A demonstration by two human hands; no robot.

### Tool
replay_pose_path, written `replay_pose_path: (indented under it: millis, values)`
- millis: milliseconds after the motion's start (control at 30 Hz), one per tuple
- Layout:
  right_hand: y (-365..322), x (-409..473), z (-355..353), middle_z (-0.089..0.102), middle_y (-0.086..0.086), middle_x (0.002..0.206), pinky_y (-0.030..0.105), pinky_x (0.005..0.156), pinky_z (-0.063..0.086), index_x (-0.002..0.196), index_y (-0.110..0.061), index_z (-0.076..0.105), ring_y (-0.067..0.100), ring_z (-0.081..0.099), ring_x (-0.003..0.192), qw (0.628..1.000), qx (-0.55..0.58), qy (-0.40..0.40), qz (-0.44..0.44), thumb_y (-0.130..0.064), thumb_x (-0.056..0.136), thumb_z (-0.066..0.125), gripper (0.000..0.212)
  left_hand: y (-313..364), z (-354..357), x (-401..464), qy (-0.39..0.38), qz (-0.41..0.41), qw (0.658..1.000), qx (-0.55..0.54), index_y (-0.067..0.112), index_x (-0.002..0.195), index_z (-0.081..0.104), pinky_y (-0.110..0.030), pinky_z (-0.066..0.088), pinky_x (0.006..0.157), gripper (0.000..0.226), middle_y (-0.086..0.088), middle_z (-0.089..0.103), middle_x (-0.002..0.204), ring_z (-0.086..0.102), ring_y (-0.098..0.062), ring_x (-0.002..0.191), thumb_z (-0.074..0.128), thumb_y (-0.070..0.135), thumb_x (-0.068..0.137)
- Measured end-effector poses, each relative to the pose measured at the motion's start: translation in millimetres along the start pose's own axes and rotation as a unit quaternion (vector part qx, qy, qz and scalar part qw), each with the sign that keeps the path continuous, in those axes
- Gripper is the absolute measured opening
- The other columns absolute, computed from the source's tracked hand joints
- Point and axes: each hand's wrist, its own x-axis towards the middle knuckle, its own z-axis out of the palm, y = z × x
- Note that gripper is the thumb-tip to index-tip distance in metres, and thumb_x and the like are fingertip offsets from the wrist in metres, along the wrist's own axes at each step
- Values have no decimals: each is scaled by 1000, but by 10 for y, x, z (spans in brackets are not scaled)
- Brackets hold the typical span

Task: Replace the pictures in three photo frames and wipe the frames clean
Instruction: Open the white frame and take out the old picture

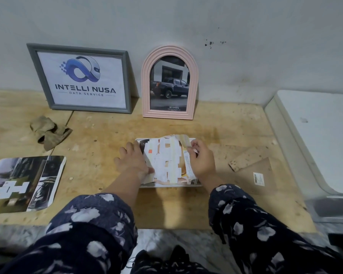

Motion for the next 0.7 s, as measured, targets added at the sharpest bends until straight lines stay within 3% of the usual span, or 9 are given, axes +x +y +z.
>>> replay_pose_path:
  millis: [100, 167, 233, 300, 367, 433, 533, 700]
  values:
    - [-107, 43, -81, 69, -6, 95, 46, 74, 56, 100, -36, 51, 19, 66, 77, 997, 57, 25, 49, -27, 96, 50, 10, -3, 13, -81, 5, -12, 999, -51, 18, 148, 17, -43, 36, 99, 94, -6, 23, 148, 26, -29, 134, 66, 58, 79]
    - [-161, 112, -130, 68, -9, 94, 49, 74, 57, 93, -46, 47, 18, 68, 78, 990, 102, 47, 87, -33, 94, 50, 14, -14, 2, -109, 11, -25, 989, -148, 18, 145, 29, -46, 35, 101, 76, -7, 24, 149, 26, -31, 135, 59, 57, 86]
    - [-226, 192, -188, 68, -7, 102, 50, 76, 56, 96, -45, 47, 19, 69, 83, 986, 117, 60, 104, -36, 93, 51, 10, -43, -34, -132, 33, -39, 962, -267, 18, 136, 44, -45, 36, 100, 59, -7, 33, 145, 29, -30, 132, 54, 54, 90]
    - [-314, 254, -224, 68, -4, 104, 50, 80, 55, 100, -39, 48, 20, 68, 85, 986, 112, 64, 103, -34, 93, 52, 9, -96, -93, -144, 52, -50, 916, -395, 15, 125, 51, -36, 44, 87, 44, -7, 52, 126, 46, -25, 114, 54, 46, 94]
    - [-433, 297, -180, 68, -5, 99, 49, 78, 57, 100, -34, 48, 18, 69, 80, 985, 130, 53, 97, -30, 95, 53, 8, -185, -168, -185, 72, -67, 863, -496, 13, 119, 51, -26, 43, 62, 30, -3, 61, 98, 56, -15, 81, 54, 33, 97]
    - [-557, 315, -82, 69, -3, 98, 46, 74, 58, 102, -30, 49, 18, 69, 78, 985, 140, 34, 89, -25, 97, 52, 8, -289, -210, -215, 104, -97, 834, -533, 14, 116, 51, -23, 37, 52, 20, -2, 61, 87, 54, -10, 68, 52, 24, 98]
    - [-782, 343, 222, 67, 3, 104, 33, 65, 56, 103, -22, 50, 19, 67, 82, 989, 138, -12, 59, -17, 97, 51, 7, -559, -266, -325, 132, -148, 795, -573, 21, 114, 46, -22, 38, 50, 15, -4, 60, 89, 55, -10, 68, 49, 18, 100]
    - [-1239, 195, 830, 62, 4, 102, 23, 56, 45, 106, -15, 51, 15, 60, 78, 988, 122, -90, 17, -15, 97, 50, 9, -1315, -270, -498, 188, -188, 779, -568, 18, 107, 52, -24, 37, 52, 15, -7, 61, 96, 53, -11, 67, 43, 9, 100]
